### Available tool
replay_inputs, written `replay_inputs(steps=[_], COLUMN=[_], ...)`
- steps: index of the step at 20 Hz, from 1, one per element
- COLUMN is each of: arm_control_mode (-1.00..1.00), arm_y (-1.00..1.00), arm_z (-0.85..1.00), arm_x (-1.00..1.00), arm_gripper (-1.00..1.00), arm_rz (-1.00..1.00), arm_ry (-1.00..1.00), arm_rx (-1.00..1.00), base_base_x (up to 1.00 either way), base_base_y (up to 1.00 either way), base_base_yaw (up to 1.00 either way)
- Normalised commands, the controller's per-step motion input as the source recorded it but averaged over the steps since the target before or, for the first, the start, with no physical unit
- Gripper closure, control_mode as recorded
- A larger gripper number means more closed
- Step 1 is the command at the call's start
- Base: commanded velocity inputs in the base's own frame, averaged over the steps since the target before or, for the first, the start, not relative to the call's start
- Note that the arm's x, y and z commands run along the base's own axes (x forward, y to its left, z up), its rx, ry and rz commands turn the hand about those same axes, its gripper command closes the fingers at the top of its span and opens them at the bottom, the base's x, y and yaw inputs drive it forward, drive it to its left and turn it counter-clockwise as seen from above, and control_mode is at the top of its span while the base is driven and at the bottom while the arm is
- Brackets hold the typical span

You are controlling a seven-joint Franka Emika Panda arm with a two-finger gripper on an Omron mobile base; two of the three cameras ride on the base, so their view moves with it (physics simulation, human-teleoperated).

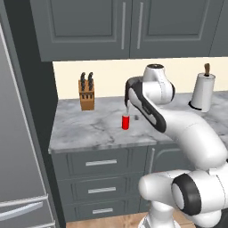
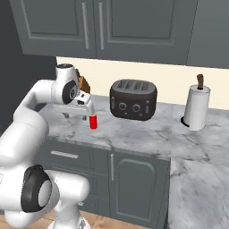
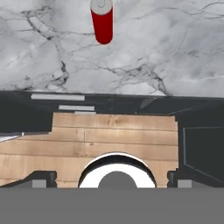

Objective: Four empty soda cans are scattered around the kitchen. Gather all the cans and cluster them next to the stove for recycling.

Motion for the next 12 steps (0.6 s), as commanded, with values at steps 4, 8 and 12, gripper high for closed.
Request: replay_inputs(steps=[4, 8, 12], arm_control_mode=[-1.00, -1.00, -1.00], arm_y=[0.08, 0.02, 0.00], arm_z=[-0.36, -0.30, -0.12], arm_x=[0.26, 0.19, 0.27], arm_gripper=[-1.00, -1.00, -1.00], arm_rz=[0.00, 0.00, 0.01], arm_ry=[0.00, 0.00, 0.01], arm_rx=[-0.06, -0.06, -0.01], base_base_x=[0.00, 0.00, 0.00], base_base_y=[0.00, 0.00, 0.00], base_base_yaw=[0.00, 0.00, 0.00])
